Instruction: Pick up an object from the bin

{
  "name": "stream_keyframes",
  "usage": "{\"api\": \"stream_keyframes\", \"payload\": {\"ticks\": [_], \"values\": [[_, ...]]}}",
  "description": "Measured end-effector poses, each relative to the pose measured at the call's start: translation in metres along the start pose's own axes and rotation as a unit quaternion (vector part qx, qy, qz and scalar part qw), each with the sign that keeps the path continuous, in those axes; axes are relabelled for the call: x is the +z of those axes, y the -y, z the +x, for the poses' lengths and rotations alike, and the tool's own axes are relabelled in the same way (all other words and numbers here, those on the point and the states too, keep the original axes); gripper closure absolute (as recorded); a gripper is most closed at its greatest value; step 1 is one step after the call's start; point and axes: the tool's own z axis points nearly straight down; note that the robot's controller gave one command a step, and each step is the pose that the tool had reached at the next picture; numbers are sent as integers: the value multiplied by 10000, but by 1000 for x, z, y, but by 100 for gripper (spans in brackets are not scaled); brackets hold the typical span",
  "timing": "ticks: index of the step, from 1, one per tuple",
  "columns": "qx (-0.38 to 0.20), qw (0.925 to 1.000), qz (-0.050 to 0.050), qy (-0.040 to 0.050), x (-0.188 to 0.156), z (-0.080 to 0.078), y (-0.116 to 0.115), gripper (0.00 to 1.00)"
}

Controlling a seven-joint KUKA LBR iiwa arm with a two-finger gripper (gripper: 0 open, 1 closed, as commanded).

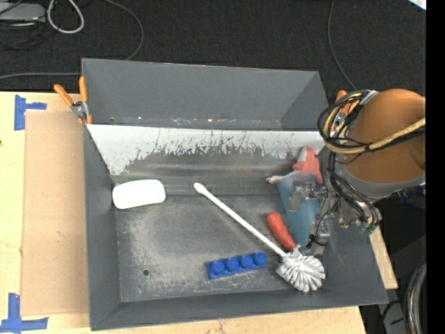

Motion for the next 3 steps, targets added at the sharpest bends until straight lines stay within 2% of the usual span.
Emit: {"api": "stream_keyframes", "payload": {"ticks": [1,2,3], "values": [[-1,10000,0,0,0,0,0,0],[528,9986,-1,-12,19,28,-26,0],[714,9974,-2,-11,31,24,-41,0]]}}
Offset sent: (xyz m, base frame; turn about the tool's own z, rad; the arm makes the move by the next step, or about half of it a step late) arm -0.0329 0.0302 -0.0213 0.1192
